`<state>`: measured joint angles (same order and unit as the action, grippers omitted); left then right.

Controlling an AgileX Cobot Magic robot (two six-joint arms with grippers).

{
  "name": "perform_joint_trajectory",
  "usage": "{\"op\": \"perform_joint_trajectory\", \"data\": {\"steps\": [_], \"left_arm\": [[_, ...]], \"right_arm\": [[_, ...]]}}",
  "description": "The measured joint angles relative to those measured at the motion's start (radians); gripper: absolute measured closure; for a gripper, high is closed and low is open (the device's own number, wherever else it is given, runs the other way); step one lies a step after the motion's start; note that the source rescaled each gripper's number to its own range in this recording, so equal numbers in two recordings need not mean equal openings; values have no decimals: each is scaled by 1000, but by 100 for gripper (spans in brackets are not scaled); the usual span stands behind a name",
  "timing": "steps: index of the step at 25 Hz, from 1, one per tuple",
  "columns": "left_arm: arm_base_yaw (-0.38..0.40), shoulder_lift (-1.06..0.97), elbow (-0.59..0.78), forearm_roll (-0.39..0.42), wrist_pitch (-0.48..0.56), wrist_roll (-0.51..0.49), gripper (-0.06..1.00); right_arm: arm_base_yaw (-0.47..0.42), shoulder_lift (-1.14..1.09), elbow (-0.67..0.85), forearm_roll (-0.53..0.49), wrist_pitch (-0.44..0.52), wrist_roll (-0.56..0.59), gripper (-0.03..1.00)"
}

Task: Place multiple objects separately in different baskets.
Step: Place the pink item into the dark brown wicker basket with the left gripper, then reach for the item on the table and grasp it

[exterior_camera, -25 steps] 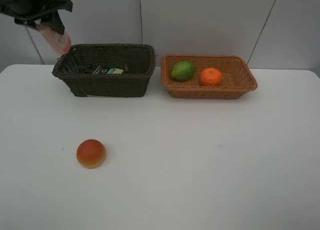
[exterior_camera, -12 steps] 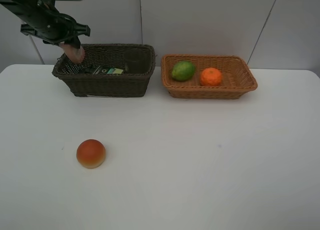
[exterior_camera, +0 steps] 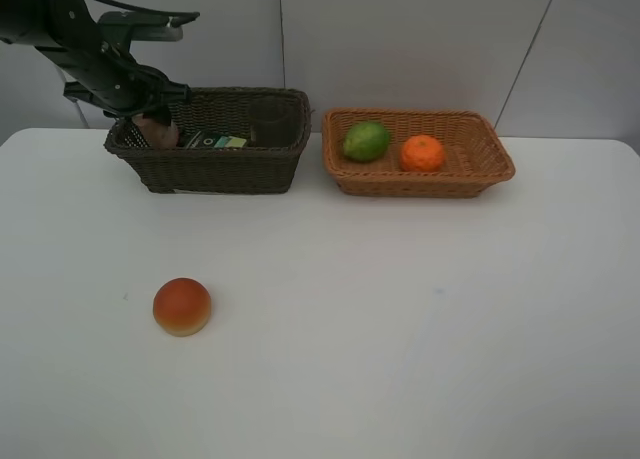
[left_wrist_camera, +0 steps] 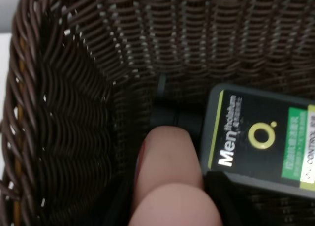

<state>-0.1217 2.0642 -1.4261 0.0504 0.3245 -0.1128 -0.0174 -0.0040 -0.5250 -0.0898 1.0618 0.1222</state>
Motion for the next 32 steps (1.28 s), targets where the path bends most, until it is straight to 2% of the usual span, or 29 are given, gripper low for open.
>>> {"op": "perform_joint_trajectory", "data": {"steps": [9, 10, 13, 14, 16, 24, 32], "left_arm": [[0, 11, 0, 0, 29, 0, 49], [0, 11, 0, 0, 33, 0, 42], [0, 10, -1, 0, 37, 0, 10], [0, 10, -1, 0, 40, 0, 3], [0, 8, -1, 0, 52, 0, -3], [0, -54, -1, 0, 84, 0, -5], [0, -149, -1, 0, 247, 0, -5]], "right_arm": [[0, 0, 0, 0, 0, 0, 30], [0, 0, 0, 0, 0, 0, 30], [0, 0, 0, 0, 0, 0, 30], [0, 0, 0, 0, 0, 0, 30], [0, 0, 0, 0, 0, 0, 30], [0, 0, 0, 0, 0, 0, 30], [0, 0, 0, 0, 0, 0, 30]]}}
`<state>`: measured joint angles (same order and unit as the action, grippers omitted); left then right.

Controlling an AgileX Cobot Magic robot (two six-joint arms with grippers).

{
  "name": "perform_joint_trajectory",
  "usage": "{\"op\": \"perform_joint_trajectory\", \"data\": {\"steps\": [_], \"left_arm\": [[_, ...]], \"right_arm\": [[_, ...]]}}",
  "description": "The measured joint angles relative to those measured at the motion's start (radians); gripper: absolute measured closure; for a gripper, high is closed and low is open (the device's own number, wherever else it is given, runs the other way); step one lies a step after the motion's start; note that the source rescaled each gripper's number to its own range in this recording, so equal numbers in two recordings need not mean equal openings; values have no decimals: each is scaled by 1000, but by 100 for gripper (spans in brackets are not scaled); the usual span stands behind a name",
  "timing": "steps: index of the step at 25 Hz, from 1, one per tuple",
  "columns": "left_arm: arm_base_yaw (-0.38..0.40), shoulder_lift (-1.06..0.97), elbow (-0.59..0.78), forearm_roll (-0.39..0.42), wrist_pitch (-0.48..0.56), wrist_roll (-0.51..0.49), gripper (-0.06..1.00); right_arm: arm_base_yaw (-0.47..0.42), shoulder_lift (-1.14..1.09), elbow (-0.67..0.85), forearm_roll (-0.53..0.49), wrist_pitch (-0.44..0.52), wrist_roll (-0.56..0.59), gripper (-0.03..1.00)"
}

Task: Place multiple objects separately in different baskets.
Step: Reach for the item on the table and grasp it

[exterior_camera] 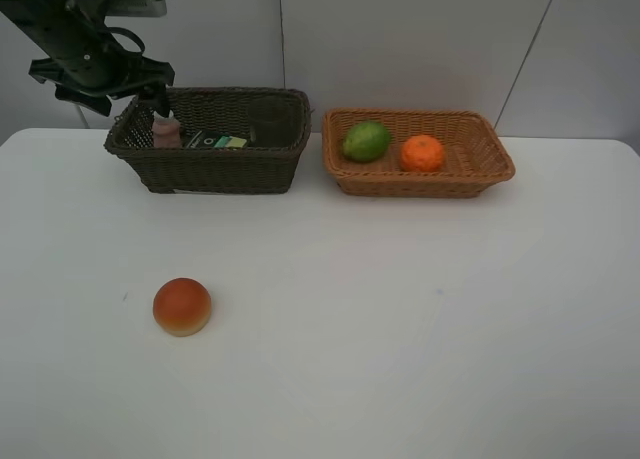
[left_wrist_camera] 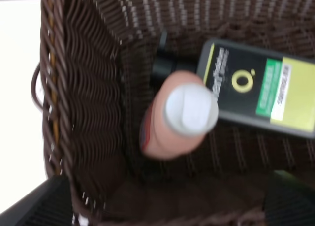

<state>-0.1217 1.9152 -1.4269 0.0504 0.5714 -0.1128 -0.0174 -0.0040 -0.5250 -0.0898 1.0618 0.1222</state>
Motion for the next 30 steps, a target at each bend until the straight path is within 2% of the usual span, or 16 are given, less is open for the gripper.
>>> {"op": "perform_joint_trajectory", "data": {"steps": [7, 16, 19, 23, 27, 30], "left_arm": [[-7, -69, 2, 3, 125, 46, -5], [-108, -154, 2, 3, 222, 141, -5], [-161, -176, 2, 3, 282, 222, -5], [-227, -182, 2, 3, 374, 386, -5], [-266, -182, 2, 3, 428, 545, -5], [-277, -182, 2, 0, 453, 625, -5]], "right_arm": [[0, 0, 0, 0, 0, 0, 30], [0, 0, 0, 0, 0, 0, 30], [0, 0, 0, 0, 0, 0, 30], [0, 0, 0, 0, 0, 0, 30], [0, 0, 0, 0, 0, 0, 30], [0, 0, 0, 0, 0, 0, 30]]}}
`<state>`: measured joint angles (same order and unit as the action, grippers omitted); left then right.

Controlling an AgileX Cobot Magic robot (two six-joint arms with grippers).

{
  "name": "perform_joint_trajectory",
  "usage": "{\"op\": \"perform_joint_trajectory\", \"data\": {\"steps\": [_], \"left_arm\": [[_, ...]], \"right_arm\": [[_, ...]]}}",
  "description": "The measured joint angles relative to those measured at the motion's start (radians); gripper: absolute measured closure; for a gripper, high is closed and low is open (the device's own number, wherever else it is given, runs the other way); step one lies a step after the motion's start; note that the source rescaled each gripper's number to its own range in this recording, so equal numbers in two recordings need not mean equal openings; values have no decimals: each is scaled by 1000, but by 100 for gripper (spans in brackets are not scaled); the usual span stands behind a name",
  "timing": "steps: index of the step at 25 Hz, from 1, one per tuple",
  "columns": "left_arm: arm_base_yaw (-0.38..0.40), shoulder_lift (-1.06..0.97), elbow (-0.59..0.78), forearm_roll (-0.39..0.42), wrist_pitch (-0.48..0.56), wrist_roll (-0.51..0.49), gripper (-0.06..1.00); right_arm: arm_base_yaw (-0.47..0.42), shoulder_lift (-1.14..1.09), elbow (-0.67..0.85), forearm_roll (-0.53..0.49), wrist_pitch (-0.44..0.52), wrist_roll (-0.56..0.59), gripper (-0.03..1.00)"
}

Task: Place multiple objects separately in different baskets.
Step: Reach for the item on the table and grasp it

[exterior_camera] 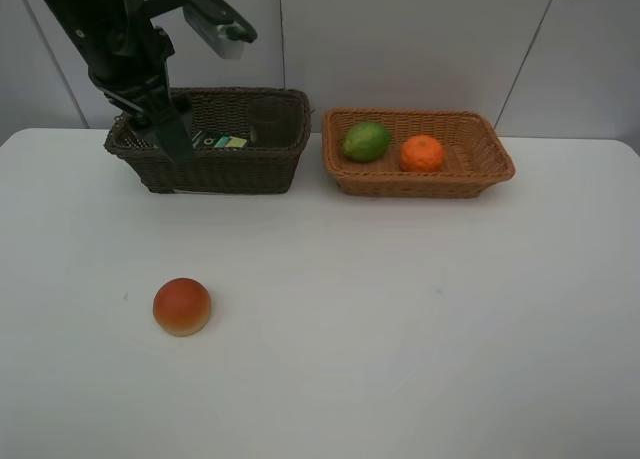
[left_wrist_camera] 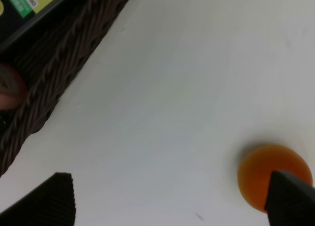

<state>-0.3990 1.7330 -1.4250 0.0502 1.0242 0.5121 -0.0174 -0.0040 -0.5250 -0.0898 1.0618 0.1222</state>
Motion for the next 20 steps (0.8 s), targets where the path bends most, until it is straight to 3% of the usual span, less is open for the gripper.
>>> {"op": "perform_joint_trajectory", "data": {"steps": [8, 16, 20], "left_arm": [[-16, -1, 139, -36, -17, 166, -5], [-23, -3, 352, -118, -49, 495, -5], [-50, -11, 421, -150, -71, 538, -5]], "right_arm": [[0, 0, 0, 0, 0, 0, 30], [0, 0, 0, 0, 0, 0, 30], [0, 0, 0, 0, 0, 0, 30]]}}
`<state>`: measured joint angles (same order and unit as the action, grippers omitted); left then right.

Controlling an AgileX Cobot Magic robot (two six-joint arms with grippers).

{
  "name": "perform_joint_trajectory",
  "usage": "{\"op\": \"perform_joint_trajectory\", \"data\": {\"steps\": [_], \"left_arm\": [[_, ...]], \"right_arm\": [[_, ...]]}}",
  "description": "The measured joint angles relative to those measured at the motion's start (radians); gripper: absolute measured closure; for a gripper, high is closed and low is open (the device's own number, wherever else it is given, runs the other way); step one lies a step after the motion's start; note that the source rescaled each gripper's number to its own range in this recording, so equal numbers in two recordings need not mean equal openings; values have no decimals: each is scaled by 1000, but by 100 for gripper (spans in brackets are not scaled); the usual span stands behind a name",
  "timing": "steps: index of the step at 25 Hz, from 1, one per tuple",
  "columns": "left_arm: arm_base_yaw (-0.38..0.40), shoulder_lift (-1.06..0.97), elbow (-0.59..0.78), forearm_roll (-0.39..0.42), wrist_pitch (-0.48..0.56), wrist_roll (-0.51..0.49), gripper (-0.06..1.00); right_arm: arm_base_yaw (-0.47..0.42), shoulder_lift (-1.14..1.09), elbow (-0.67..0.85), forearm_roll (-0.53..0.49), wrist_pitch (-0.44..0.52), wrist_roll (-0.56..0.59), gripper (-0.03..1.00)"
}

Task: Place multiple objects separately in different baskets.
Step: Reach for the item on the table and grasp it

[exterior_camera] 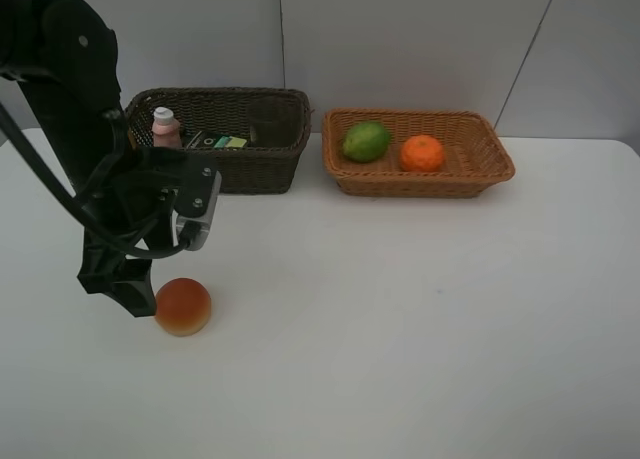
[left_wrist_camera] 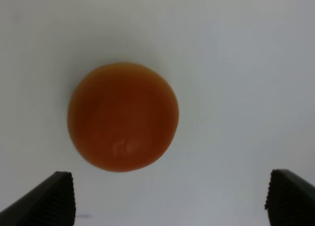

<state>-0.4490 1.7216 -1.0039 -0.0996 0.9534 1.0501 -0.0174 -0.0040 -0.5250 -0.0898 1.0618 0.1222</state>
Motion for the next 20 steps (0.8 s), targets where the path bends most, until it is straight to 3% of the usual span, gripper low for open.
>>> {"op": "perform_joint_trajectory", "data": {"steps": [7, 20], "left_arm": [[-20, 0, 62, 14, -141, -55, -5], [-55, 38, 90, 72, -265, -93, -5]], "right_arm": [[0, 0, 0, 0, 0, 0, 30], [0, 0, 0, 0, 0, 0, 30]]}}
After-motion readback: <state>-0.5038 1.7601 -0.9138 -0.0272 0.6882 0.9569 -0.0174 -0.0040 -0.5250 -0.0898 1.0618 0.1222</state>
